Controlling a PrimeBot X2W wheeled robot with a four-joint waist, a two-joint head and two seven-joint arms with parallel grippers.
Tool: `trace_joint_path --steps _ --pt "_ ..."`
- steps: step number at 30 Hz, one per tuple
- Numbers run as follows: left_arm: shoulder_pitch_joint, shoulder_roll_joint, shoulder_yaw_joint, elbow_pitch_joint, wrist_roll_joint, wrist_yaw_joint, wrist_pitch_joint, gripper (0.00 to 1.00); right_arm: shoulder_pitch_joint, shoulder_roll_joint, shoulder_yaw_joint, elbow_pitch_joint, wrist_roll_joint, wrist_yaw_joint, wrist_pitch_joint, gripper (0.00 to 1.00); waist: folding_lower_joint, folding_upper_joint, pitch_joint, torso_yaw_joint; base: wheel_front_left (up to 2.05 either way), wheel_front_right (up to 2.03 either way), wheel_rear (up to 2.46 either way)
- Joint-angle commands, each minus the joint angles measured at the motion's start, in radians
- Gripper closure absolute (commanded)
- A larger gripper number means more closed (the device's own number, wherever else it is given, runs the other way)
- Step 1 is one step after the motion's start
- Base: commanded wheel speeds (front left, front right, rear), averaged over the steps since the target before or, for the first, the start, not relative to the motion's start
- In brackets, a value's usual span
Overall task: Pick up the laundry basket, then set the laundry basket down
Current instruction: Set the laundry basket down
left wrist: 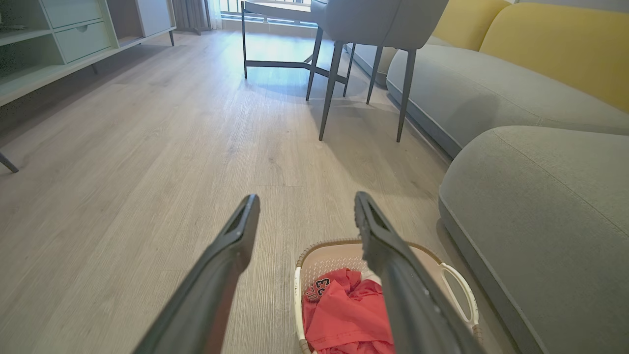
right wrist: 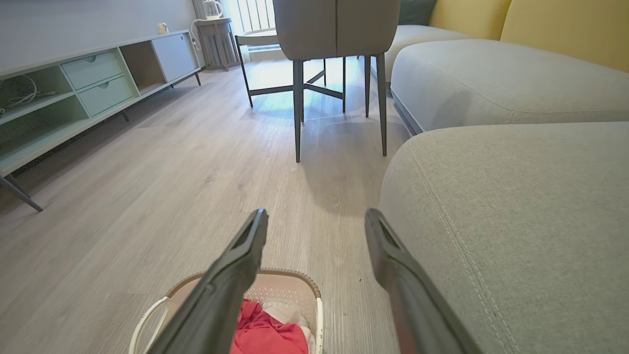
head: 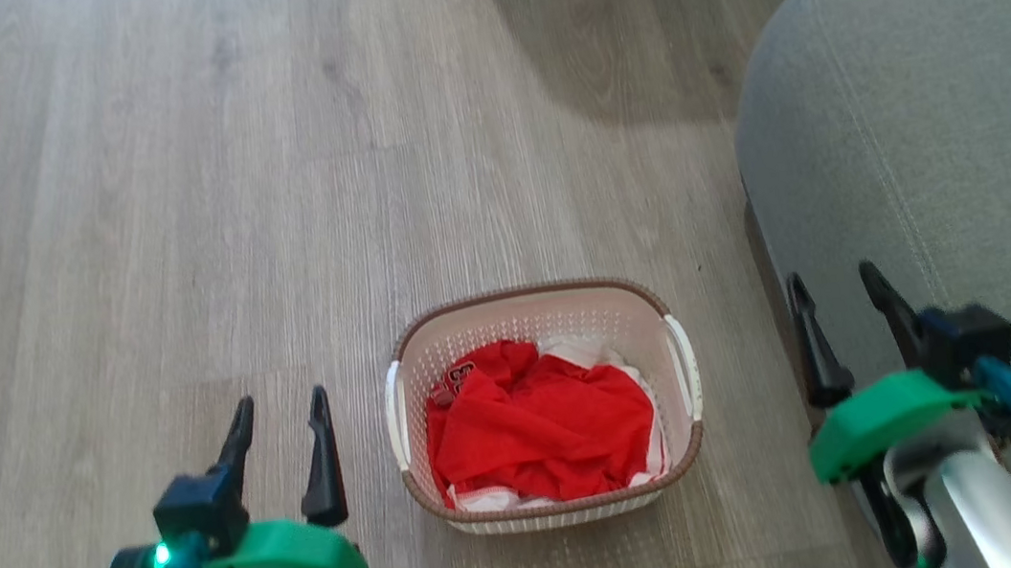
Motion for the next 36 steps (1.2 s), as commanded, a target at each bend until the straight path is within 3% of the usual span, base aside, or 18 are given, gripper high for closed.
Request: trace_joint_path --steps 1,16,36 --pt "-0.018 0.0 0.041 -0.042 0.015 0.002 -0.005 0.0 -0.005 0.007 0.017 -0.044 -0.006 -0.002 -0.012 0.0 0.0001 -0.0001 -0.011 0.002 0.0 0.0 0.0" --pt "0.094 -0.002 0.087 -0.125 0.041 0.022 -0.005 0.0 0.118 0.007 -0.02 -0.157 -0.007 -0.002 -0.012 0.0 0.0001 -0.0001 -0.062 -0.009 0.0 0.0 0.0" --pt "0.103 -0.003 0.092 -0.102 0.046 0.026 -0.005 0.0 0.131 0.007 -0.021 -0.152 0.011 -0.002 -0.012 0.0 0.0001 -0.0001 -0.074 -0.006 0.0 0.0 0.0"
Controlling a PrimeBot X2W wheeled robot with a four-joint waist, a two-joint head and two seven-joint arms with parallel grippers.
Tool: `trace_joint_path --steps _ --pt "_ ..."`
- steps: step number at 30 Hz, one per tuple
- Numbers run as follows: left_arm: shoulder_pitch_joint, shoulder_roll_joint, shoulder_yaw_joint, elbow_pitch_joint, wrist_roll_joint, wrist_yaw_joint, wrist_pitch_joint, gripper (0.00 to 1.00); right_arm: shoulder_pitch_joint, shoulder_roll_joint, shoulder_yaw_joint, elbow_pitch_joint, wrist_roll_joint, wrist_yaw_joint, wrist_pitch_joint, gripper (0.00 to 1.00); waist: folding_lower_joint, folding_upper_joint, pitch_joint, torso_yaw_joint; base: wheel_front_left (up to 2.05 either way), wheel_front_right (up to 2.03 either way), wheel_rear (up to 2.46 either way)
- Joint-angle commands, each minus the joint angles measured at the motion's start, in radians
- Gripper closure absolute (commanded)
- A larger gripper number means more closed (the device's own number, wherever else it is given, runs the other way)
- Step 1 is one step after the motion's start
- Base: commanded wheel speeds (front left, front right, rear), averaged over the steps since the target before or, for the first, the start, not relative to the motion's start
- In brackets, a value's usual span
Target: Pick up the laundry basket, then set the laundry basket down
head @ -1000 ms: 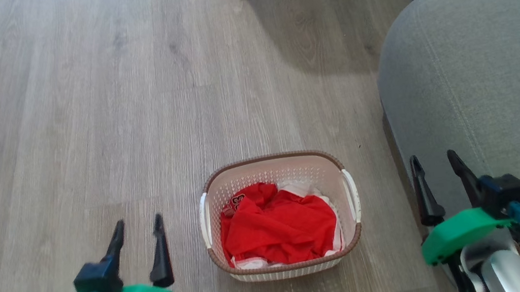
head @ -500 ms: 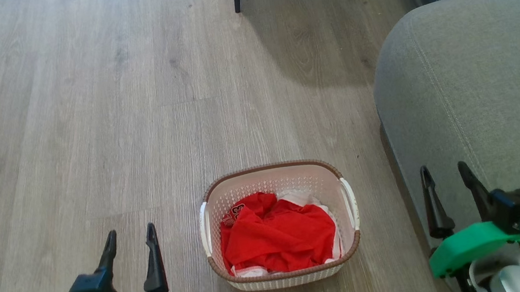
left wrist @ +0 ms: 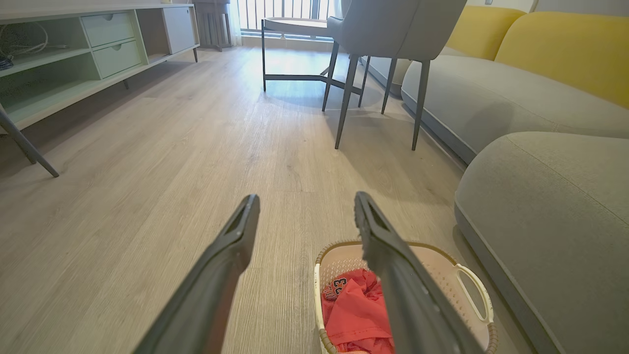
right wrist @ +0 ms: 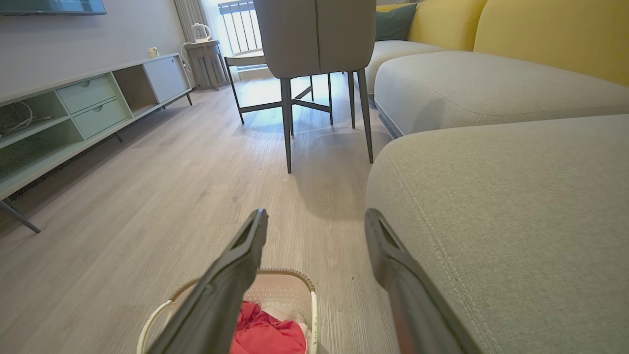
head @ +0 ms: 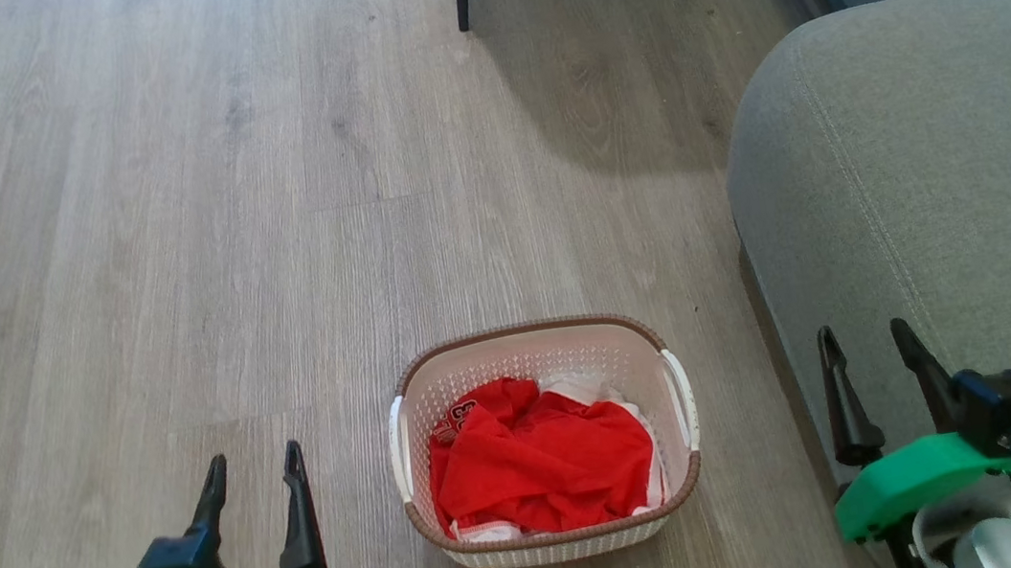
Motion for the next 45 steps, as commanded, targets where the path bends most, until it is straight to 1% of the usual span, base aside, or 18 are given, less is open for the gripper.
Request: trace_joint_path --steps 1,9,10,11,14,44,45 --pt "-0.021 -0.003 0.032 -0.024 0.007 0.008 -0.005 0.0 -0.028 -0.005 0.021 -0.028 0.007 -0.002 -0.012 0.0 0.0001 -0.0001 0.0 0.0 0.0 0.0 0.0" --pt "-0.024 -0.003 0.028 -0.012 0.014 0.011 -0.005 0.0 -0.028 -0.005 0.023 -0.026 0.009 -0.002 -0.012 0.0 0.0001 -0.0001 0.002 -0.001 0.0 0.0 0.0" --pt "-0.025 -0.003 0.028 -0.013 0.013 0.011 -0.005 1.0 -0.028 -0.005 0.022 -0.026 0.008 -0.002 -0.012 1.0 0.0001 -0.0001 0.002 -0.001 0.0 0.0 0.0" --pt "0.012 0.0 -0.001 0.021 0.005 -0.001 0.0 1.0 0.0 0.001 0.0 0.005 0.005 0.0 0.0 1.0 0.0001 -0.0001 0.002 -0.001 0.0 0.0 0.0" --pt "0.022 0.0 -0.002 0.069 0.002 -0.002 0.001 1.0 0.009 0.003 0.002 0.055 0.008 0.0 0.002 1.0 0.0001 -0.0001 0.002 -0.001 0.0 0.0 0.0" --pt "-0.029 0.001 0.051 0.067 -0.333 -0.034 0.085 1.0 -0.019 -0.013 -0.021 0.054 0.342 0.0 0.07 1.0 0.0001 -0.0001 0.005 -0.009 0.0 0.0 0.0" --pt "-0.032 0.001 0.055 0.067 -0.356 -0.036 0.091 1.0 -0.021 -0.014 -0.023 0.054 0.365 0.0 0.076 1.0 0.0001 -0.0001 0.005 -0.009 0.0 0.0 0.0"
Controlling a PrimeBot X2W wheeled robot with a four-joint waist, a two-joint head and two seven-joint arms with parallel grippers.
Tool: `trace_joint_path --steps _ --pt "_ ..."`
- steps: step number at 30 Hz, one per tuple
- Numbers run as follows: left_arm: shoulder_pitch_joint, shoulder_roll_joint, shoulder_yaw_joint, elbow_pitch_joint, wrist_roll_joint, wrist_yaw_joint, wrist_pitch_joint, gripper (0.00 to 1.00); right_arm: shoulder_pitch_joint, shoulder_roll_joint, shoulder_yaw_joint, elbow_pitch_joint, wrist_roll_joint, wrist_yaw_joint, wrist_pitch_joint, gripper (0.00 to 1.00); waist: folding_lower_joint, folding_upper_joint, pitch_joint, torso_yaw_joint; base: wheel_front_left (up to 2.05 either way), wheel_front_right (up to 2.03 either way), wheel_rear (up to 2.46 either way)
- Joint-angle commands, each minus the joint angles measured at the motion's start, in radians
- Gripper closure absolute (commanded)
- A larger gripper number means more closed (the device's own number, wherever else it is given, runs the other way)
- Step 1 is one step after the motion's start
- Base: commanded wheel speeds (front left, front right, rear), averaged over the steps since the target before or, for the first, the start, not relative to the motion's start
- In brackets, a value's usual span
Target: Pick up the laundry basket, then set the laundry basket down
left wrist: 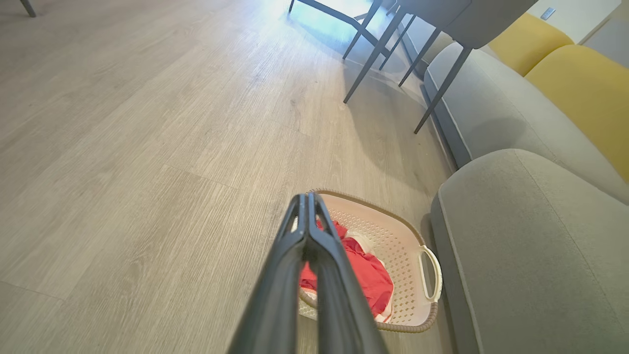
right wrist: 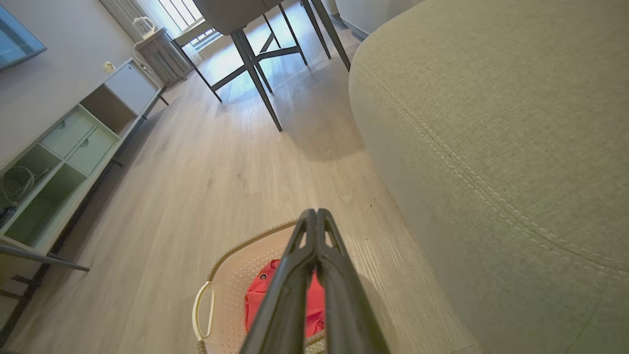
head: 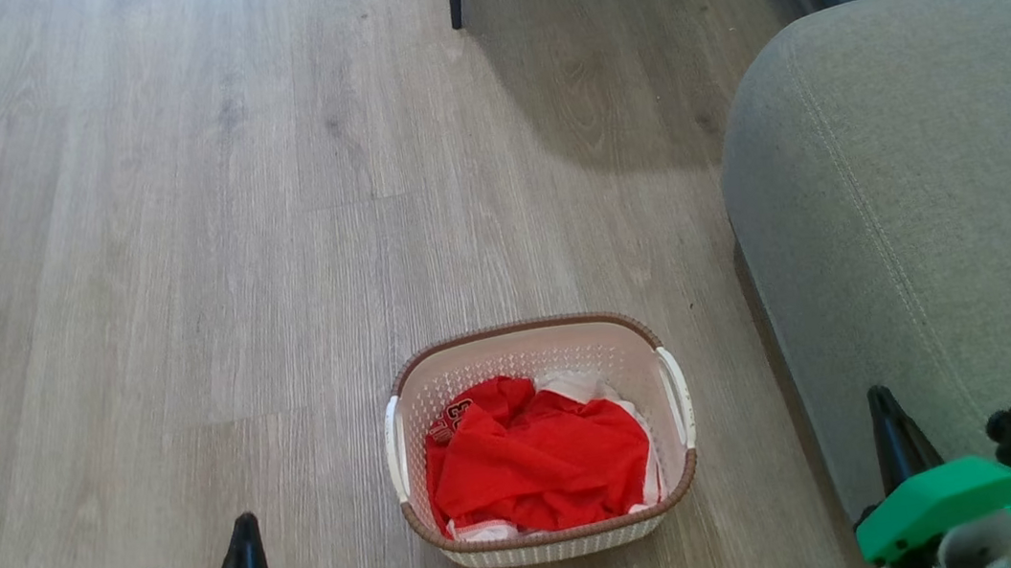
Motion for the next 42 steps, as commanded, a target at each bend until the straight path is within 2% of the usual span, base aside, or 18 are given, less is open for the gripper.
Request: trace_joint_path --steps 1,42 --pt "-0.059 0.001 0.021 -0.03 -0.026 -0.008 0.004 1.0 -0.056 -0.018 -0.004 -0.032 0.028 0.0 0.004 1.0 0.0 0.0 0.0 0.0 0.0 0.0 0.0" --pt "-0.129 0.0 0.096 -0.034 -0.487 -0.053 0.122 1.0 -0.095 -0.027 -0.054 -0.033 0.474 -0.001 0.112 1.0 0.0 0.0 0.004 -0.011 0.0 0.0 0.0"
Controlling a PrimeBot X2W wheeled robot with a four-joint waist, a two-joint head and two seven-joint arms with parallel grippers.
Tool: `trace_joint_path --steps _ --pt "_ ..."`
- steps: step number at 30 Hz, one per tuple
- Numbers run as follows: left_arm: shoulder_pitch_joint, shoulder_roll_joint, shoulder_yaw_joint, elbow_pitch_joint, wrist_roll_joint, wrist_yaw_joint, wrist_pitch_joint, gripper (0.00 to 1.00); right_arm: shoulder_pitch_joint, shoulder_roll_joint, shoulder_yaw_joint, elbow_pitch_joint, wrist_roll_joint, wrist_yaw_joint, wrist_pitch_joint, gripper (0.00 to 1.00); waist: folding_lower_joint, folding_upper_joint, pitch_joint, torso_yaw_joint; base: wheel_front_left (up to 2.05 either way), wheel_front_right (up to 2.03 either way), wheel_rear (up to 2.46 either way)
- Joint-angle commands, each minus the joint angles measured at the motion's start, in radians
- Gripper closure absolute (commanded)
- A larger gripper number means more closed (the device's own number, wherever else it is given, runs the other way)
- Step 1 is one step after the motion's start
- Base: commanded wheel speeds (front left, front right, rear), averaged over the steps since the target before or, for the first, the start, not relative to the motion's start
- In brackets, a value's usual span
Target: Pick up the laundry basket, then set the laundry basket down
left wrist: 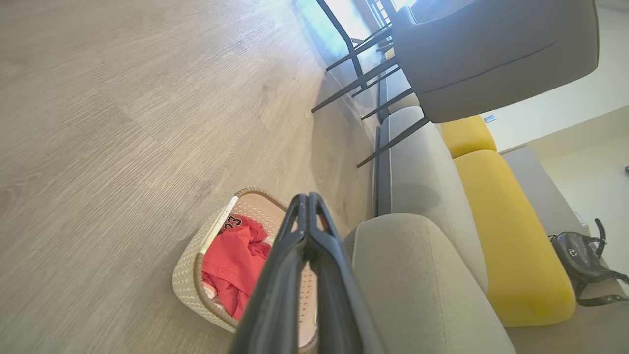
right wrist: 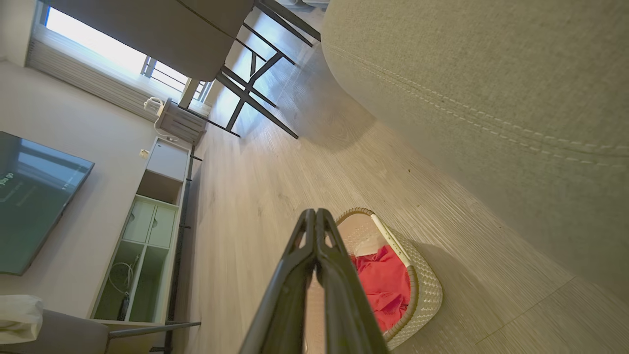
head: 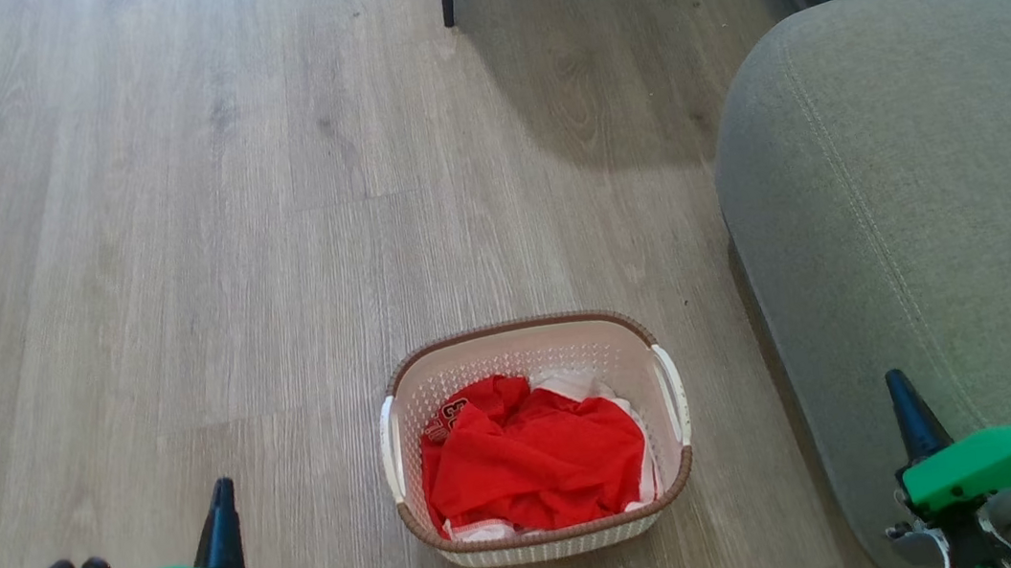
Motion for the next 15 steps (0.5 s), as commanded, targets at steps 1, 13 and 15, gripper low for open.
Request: trace_joint_path --steps 1,13,15 --pt "-0.065 0.002 0.032 -0.032 -0.03 -0.01 0.008 1.0 -0.054 -0.022 0.001 -0.032 0.031 -0.001 0.01 1.0 0.0 -0.0001 0.0 0.0 0.0 0.0 0.0" --pt "-0.086 0.001 0.055 -0.033 -0.168 -0.024 0.044 1.0 -0.066 -0.023 -0.016 -0.032 0.163 -0.001 0.044 1.0 0.0 -0.0001 0.001 -0.003 0.0 0.0 0.0" --pt "-0.09 0.001 0.059 -0.033 -0.191 -0.026 0.05 1.0 -0.068 -0.023 -0.019 -0.032 0.185 -0.001 0.05 1.0 0.0 -0.0001 0.001 -0.004 0.0 0.0 0.0"
